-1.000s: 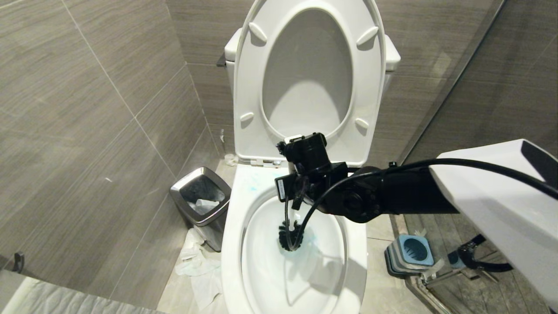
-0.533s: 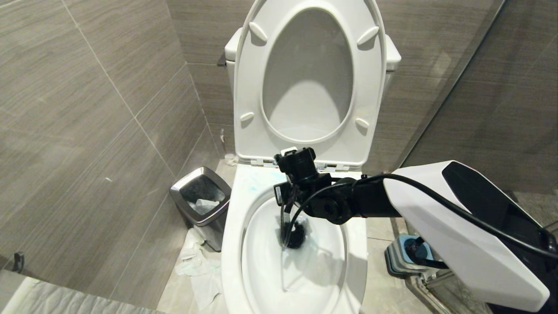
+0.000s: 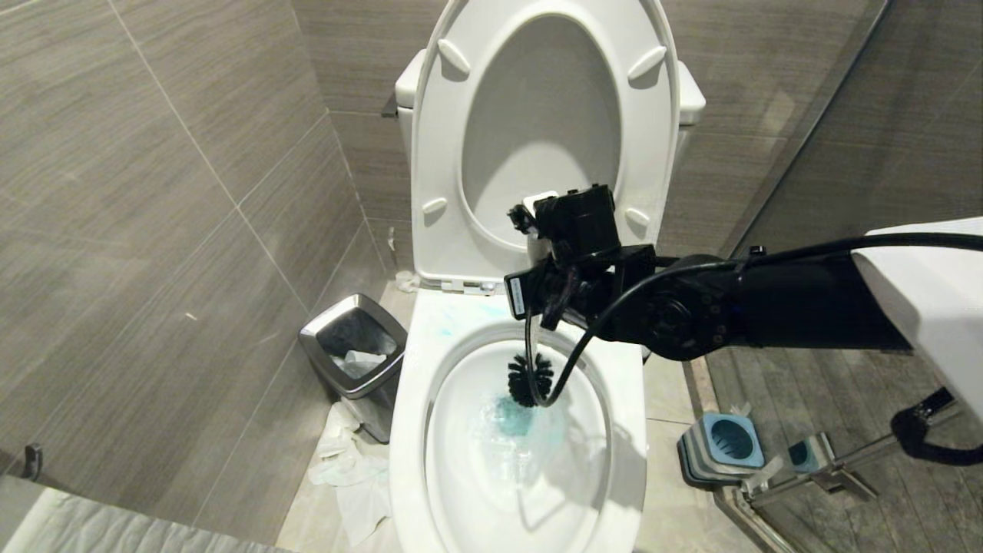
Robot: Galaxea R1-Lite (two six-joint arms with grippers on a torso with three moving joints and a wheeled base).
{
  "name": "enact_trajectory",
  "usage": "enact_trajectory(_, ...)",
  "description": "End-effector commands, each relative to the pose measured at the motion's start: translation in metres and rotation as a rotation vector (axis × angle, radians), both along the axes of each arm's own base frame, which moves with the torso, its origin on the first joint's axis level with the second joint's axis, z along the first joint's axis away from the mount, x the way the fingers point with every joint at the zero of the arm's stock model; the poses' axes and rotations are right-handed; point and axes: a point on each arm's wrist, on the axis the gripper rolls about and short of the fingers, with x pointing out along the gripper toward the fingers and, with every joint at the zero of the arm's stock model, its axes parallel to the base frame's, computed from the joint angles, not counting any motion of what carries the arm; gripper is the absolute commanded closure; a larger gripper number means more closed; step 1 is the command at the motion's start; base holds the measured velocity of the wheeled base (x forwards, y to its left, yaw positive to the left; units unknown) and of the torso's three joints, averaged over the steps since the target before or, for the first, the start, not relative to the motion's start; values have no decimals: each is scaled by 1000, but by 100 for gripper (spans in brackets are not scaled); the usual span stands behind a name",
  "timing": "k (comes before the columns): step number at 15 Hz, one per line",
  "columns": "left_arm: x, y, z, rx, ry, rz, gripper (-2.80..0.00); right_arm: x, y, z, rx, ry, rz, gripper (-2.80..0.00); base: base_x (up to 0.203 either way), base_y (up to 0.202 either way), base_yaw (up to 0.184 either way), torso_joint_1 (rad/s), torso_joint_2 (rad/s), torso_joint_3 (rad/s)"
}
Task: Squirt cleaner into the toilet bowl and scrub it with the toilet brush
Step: Scrub the toilet bowl
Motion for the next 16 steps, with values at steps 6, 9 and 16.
enact_trajectory(6,0,0,0,0,3,0,0,20,17,-55,-56,81,-2,0,0,0,0,0,0,0)
enact_trajectory(9,0,0,0,0,3,0,0,37,32,-81,-30,97,-17,0,0,0,0,0,0,0)
enact_trajectory(16,0,0,0,0,3,0,0,-3,10,25,97,-40,2,0,0,0,0,0,0,0)
